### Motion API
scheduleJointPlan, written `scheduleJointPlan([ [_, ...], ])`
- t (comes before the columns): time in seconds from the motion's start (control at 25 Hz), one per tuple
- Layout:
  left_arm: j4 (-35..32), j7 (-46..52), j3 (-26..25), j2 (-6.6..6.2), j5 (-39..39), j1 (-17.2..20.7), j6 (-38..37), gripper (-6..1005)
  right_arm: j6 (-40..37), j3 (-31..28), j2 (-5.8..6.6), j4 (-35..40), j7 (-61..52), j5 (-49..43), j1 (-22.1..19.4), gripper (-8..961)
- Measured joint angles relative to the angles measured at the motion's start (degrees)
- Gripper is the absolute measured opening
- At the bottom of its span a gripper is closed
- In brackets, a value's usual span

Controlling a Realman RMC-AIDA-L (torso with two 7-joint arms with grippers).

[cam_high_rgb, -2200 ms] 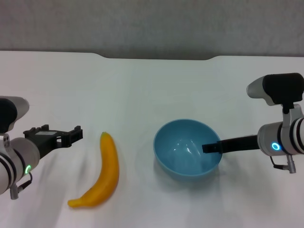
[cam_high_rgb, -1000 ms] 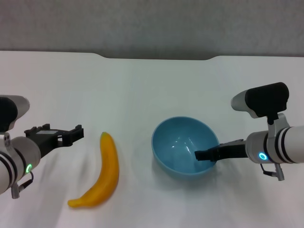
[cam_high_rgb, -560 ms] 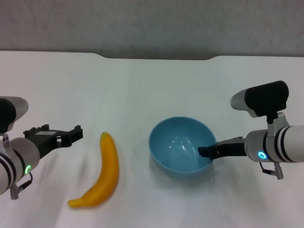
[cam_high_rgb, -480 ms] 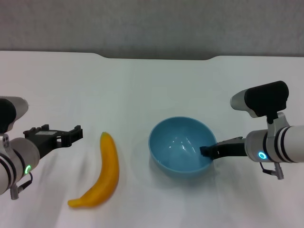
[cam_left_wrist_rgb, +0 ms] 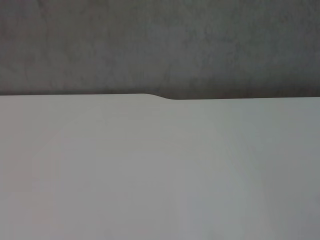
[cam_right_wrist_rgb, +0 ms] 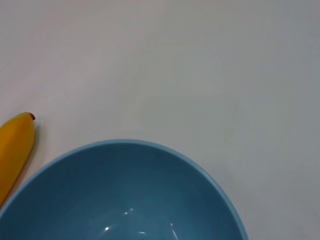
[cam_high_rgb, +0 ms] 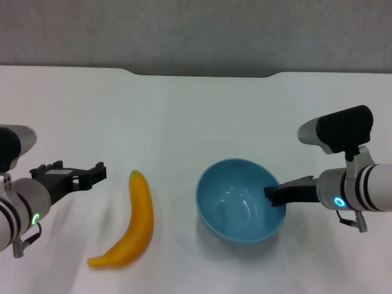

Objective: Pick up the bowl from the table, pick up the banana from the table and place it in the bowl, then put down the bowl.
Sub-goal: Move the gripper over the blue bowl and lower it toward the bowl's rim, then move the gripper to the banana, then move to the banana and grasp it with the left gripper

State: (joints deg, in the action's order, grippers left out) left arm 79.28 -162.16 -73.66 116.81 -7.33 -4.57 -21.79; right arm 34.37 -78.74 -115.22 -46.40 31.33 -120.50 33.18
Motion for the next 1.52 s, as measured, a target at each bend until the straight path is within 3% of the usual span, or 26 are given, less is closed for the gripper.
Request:
scheduleJointPlan([
  [0.28, 0.0, -0.1, 0.0, 0.0, -0.1, 0.0, 0.0, 893, 0.0, -0.4, 0.12, -3.3, -0.1, 0.0, -2.1, 39],
  [0.8, 1.1, 0.2, 0.4, -0.05, -0.7, 0.5, -1.9, 893, 0.3, -3.1, 0.48, -11.7, -0.1, -1.8, -6.9, 35],
  [1.0, 2.4, 0.3, 1.6, -0.08, -2.0, -1.1, -5.8, 893, 0.5, -5.3, 0.38, -13.7, -0.2, -3.6, -8.9, 34],
  [1.24, 2.3, 1.0, 4.4, 0.0, -2.1, -2.2, -5.5, 893, 0.0, -6.5, 0.35, -13.6, -0.2, -3.7, -10.2, 34],
  [1.52, -2.2, 2.1, 8.0, 0.11, -5.2, -5.8, -4.4, 893, -0.2, -6.6, 0.35, -13.4, -0.1, -3.7, -10.5, 33],
])
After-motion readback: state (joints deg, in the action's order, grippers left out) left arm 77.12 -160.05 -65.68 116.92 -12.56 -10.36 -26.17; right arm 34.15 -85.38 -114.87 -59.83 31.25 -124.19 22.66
